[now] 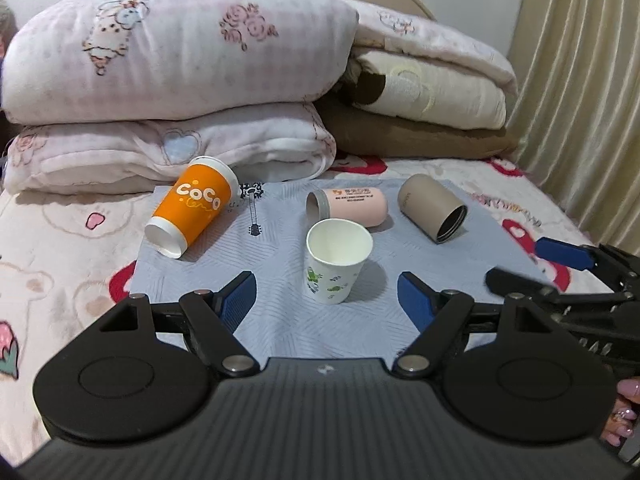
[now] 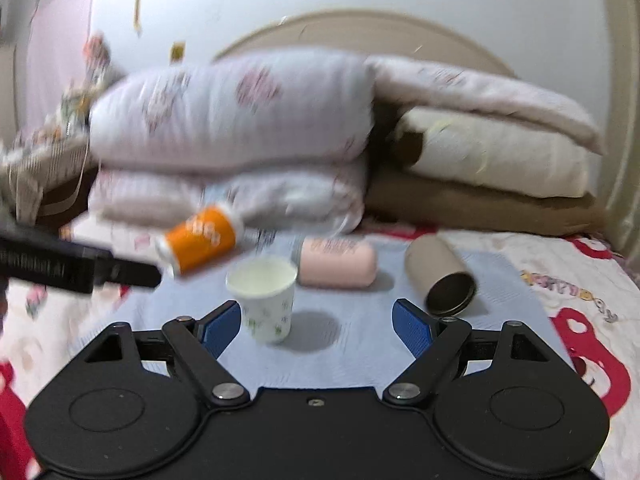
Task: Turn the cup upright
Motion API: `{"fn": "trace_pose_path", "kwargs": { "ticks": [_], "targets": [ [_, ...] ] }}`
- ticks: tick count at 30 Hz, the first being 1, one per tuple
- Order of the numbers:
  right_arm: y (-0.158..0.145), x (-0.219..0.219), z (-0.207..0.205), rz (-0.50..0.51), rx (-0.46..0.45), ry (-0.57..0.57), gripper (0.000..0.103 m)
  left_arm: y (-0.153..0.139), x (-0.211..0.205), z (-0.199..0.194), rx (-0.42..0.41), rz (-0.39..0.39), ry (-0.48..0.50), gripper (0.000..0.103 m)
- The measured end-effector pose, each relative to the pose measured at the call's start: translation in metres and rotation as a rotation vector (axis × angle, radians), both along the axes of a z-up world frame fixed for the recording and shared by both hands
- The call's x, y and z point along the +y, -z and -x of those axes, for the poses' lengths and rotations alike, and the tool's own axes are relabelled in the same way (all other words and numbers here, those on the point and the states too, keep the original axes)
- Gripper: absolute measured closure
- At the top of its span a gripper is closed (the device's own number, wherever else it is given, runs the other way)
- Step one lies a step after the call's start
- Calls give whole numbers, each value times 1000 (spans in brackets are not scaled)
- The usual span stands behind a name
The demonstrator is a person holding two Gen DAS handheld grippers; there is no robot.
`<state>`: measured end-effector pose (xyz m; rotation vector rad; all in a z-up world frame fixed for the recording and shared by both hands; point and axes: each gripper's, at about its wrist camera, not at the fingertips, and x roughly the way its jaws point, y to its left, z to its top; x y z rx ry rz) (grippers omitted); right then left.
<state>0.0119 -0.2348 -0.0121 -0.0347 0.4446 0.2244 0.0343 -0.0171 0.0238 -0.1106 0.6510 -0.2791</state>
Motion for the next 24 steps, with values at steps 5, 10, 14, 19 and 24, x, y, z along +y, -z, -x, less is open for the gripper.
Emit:
{"fn": "trace_pose_path", "kwargs": {
  "ticks": [5,10,14,19,24],
  "targets": [
    [-16,-3,32,-45,-101,27,17,-9,5,31,-50,-20,-56,25],
    [-22,8,59,-23,-175,24,17,-6,6,59,-103,-65,-92,24],
    [-22,12,73,-30,-193,30,16,-1,6,72,-131,-78,-105,23],
    [-16,18,81,-30,-193,29,15,2,6,76,-146,-79,-125,22],
    [-11,20,82,-35,-177,36,10,2,8,79,-161,-71,-145,18]
  ]
}}
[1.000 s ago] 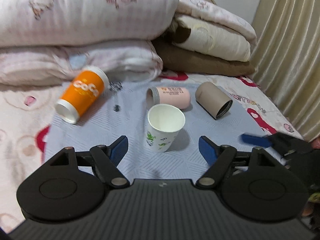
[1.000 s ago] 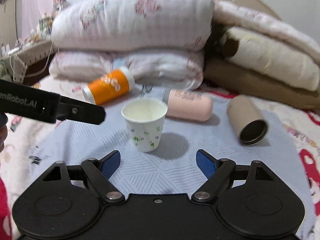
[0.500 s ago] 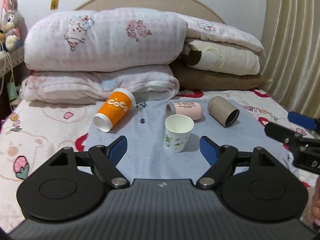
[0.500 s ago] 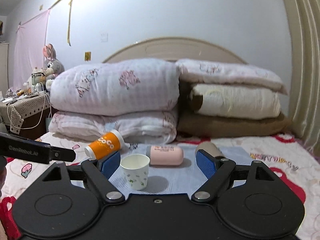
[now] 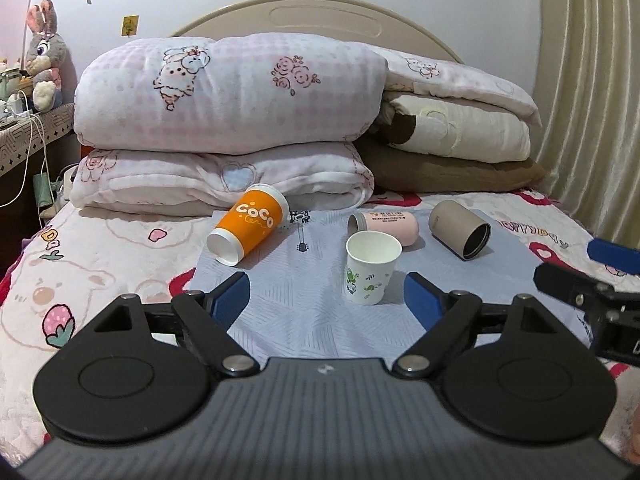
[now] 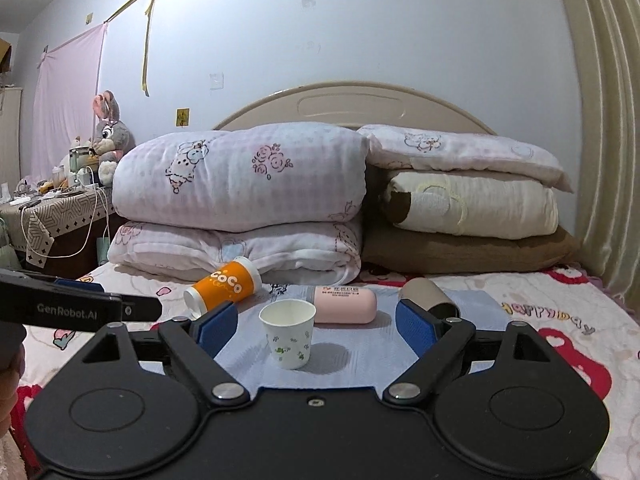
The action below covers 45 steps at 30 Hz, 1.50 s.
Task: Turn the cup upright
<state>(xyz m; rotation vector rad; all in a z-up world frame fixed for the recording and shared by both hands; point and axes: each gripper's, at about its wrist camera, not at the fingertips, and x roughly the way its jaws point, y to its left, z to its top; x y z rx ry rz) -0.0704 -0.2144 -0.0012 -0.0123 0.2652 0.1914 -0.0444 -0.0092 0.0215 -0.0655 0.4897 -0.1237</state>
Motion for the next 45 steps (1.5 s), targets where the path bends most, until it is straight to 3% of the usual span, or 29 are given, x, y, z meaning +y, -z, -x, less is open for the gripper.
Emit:
{"fn": "trace_pose_path", "kwargs": {
  "ticks": [3,9,17,31,45],
  "targets": [
    [5,-3,0,-23,-5,2,0,2,-1,1,-9,-5,-4,12],
    [11,-7,-1,-19,-17,81,0,5,-2,2,-16,-6,-4,0],
    [15,-11,-9,-20,29,108,0,10,-4,-4,42,-8,8,0],
    [17,-11,-12,-12,34,109,0,14,2,-13,120,30,-10,0],
    [21,-8,-17,18,75,112,0,18,0,-20,192,-11,-26,0]
  ]
}}
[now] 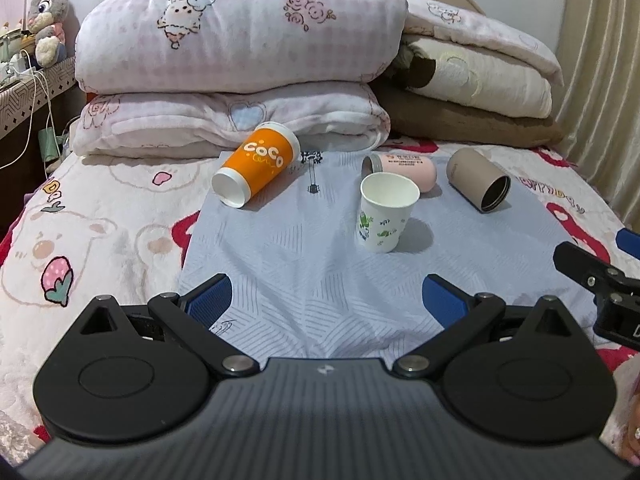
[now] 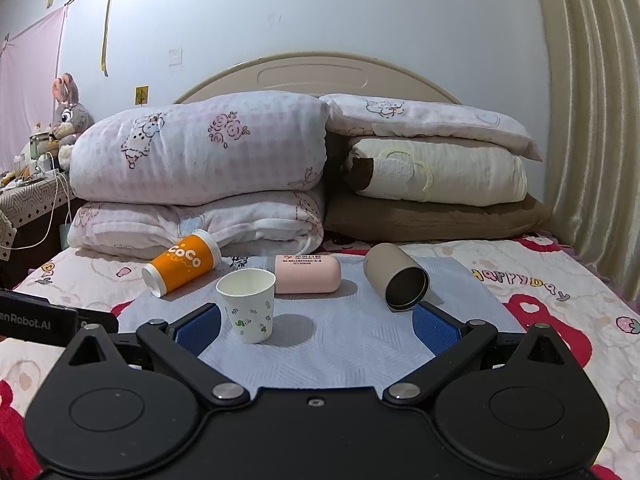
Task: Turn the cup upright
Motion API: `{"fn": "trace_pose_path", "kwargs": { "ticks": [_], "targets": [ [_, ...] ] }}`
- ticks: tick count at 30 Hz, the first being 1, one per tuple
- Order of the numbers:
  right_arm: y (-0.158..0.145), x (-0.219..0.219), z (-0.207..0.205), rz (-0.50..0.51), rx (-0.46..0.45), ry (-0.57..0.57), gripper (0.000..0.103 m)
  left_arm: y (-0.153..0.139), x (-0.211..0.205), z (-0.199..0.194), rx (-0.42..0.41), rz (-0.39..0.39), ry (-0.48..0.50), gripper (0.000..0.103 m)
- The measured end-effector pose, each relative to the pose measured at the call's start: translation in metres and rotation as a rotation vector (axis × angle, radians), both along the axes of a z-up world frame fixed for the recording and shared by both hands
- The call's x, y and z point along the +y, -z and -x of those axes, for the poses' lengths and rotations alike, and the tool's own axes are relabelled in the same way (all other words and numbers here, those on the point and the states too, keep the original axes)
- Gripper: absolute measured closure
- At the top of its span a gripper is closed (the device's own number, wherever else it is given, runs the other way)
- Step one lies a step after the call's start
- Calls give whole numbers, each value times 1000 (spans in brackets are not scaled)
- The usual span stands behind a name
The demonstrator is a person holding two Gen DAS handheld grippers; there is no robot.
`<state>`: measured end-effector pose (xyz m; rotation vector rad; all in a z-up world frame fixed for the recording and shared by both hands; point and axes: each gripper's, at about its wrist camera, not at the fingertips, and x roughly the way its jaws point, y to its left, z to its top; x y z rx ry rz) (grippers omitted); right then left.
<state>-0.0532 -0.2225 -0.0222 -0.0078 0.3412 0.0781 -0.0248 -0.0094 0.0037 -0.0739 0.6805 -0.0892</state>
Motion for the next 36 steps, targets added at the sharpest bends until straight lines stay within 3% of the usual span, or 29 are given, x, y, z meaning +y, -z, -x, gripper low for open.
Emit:
{"fn": "trace_pose_path", "kwargs": {
  "ticks": [20,36],
  "targets": [
    [5,-3,-9,2,84,13,0,6,-5,-6,61,-12,8,0],
    [6,-4,-11,-3,90,17,0,4,-5,-2,11,-24,-9,0]
  ]
}}
